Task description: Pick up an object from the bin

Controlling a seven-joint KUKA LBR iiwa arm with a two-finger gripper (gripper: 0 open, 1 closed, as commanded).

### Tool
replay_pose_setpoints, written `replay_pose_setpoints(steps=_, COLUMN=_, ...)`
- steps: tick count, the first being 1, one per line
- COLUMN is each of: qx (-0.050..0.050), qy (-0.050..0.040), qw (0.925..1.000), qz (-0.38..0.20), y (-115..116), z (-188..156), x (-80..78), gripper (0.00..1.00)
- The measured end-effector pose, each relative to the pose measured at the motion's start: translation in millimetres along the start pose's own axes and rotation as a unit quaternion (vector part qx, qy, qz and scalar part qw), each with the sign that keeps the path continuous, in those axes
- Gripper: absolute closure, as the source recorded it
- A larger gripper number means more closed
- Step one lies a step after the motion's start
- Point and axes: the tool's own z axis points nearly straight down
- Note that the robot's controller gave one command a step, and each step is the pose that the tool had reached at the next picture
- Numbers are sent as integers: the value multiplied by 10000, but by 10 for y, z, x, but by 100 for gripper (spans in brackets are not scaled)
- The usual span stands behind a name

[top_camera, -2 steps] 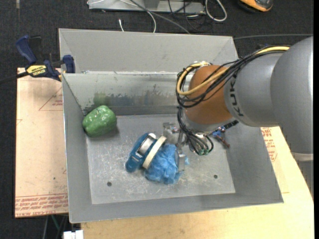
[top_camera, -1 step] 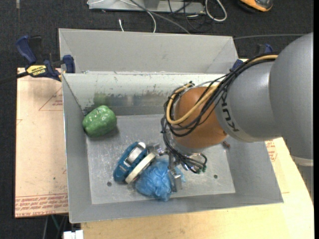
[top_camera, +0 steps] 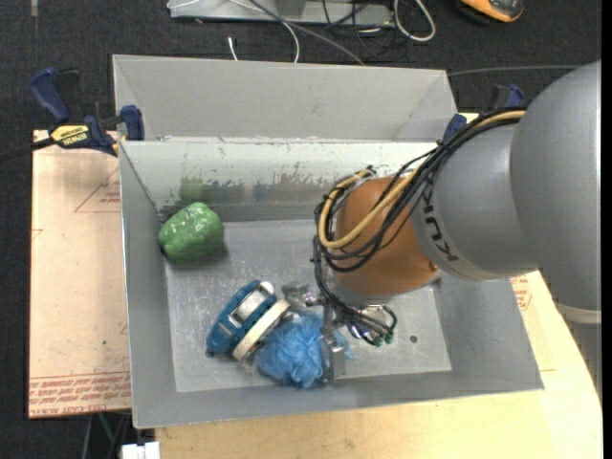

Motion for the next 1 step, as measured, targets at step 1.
replay_pose_setpoints(steps=1, qx=2, qy=-15, qw=9997, qz=228, y=697, z=-2, x=-59, gripper=100)
